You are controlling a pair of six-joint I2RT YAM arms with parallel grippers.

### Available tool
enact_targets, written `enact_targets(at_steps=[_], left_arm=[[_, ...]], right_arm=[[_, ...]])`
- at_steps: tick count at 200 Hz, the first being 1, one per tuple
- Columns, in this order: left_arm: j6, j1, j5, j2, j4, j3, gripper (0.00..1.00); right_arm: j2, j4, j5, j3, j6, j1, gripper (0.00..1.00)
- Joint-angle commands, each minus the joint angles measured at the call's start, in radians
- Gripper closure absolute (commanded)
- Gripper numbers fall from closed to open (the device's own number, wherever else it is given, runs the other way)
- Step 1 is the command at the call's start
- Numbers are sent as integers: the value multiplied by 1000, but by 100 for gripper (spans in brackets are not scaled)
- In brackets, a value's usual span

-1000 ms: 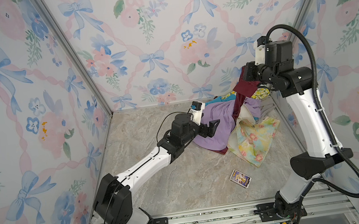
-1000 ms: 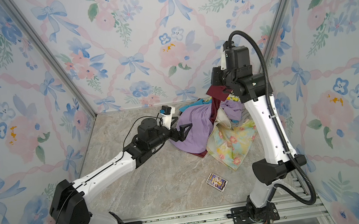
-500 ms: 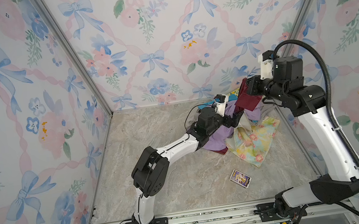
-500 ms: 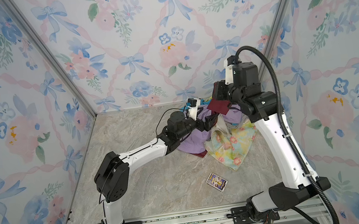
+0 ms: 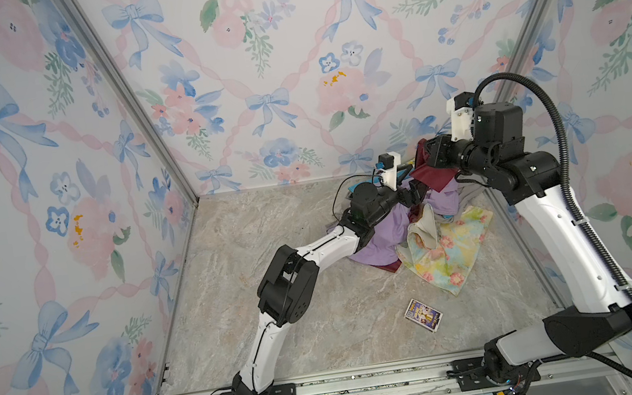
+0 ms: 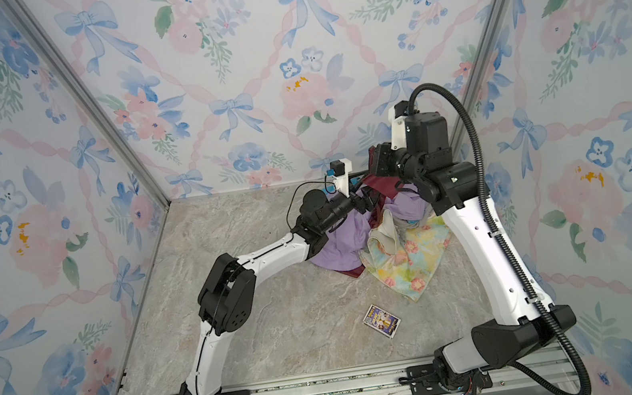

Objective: Pick out a specific cloth from the pile
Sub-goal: 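Raise the maroon shirt with the right gripper while the left gripper reaches up to it, then grasp the hanging maroon shirt with the left gripper beside the right gripper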

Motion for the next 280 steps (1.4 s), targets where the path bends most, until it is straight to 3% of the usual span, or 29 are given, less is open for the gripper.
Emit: enact_targets(at_steps=[1, 17, 86, 92, 119, 162, 240, 280], left_arm=[[-43, 17, 23, 49, 67, 94, 63], [-66, 27, 13, 69, 91, 129, 100], [-135, 40, -15, 19, 17, 205, 100], [-150, 37, -20, 22, -6, 231, 100], [-147, 16, -36, 38, -166, 386, 100], [-121, -2, -71, 87, -369, 642, 100], [-76, -4, -113, 38, -429, 697, 100], [-61, -2, -114, 28, -461, 699, 100]], right_arm=[[5, 50, -23, -34, 15, -19, 100], [-3, 73, -36, -71, 26, -40, 100], [-96, 214, -53, -375, 45, -136, 100], [-107, 238, -60, -412, 39, -144, 96], [-170, 398, -89, -583, 22, -168, 59], [-236, 672, -132, -820, 22, -178, 27], [-232, 1105, -191, -1074, -4, -116, 7], [-170, 1221, -196, -1133, 15, -84, 4]])
